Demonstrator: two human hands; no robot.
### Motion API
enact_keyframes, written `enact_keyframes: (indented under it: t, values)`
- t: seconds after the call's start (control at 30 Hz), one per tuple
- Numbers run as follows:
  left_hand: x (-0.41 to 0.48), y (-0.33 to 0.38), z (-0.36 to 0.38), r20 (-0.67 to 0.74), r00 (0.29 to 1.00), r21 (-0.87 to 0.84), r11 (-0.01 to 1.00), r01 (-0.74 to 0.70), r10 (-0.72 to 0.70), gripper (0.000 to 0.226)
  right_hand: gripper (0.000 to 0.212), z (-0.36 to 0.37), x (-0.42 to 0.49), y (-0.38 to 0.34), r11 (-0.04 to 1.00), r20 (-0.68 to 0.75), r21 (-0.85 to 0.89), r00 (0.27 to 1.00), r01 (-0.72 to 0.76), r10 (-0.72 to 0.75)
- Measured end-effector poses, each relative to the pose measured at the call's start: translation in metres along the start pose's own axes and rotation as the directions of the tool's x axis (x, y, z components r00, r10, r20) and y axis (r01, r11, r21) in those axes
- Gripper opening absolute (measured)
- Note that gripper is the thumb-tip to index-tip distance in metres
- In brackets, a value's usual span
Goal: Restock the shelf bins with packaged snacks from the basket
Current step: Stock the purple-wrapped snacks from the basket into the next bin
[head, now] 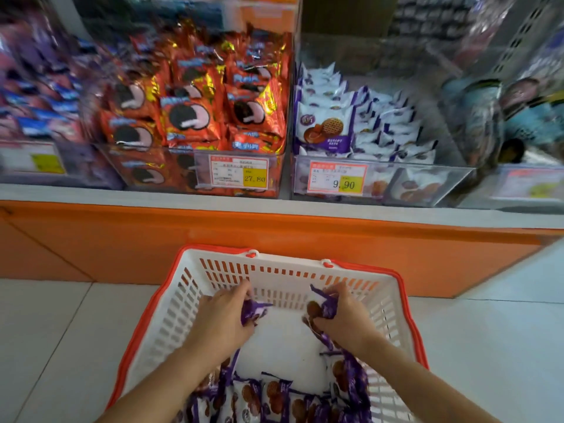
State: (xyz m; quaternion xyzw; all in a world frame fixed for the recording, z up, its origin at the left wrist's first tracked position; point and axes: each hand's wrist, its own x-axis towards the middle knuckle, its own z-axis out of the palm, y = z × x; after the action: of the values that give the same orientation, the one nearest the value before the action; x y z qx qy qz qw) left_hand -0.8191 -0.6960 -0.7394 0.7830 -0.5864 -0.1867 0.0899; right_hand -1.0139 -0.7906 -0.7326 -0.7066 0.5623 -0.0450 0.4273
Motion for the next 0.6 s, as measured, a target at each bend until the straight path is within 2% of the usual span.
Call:
enact_keyframes:
  t: [0.1, 0.23, 0.43, 0.6]
  values:
    - [-0.012, 0.018, -0.028, -0.023, 1.000, -0.134, 0.991, -0.015, 0.012, 0.038, 0.045, -0.019, -0.019, -0.018, 0.995, -0.005, 0.097, 1.000, 0.023, -0.022]
    - [-0.024, 0.038, -0.063, -0.097, 0.995, -0.230, 0.973, -0.023, 0.000, 0.037, 0.032, -0.043, -0.039, -0.039, 0.972, -0.050, 0.225, 0.997, 0.066, -0.056]
    - [-0.029, 0.069, -0.124, -0.239, 0.970, -0.411, 0.910, -0.053, -0.051, 0.037, 0.020, -0.077, -0.055, -0.075, 0.878, -0.082, 0.472, 0.995, 0.081, -0.048]
    - [-0.037, 0.073, -0.164, -0.376, 0.924, -0.487, 0.863, -0.137, -0.066, 0.033, 0.030, -0.097, -0.064, -0.104, 0.844, -0.186, 0.504, 0.977, 0.183, -0.101]
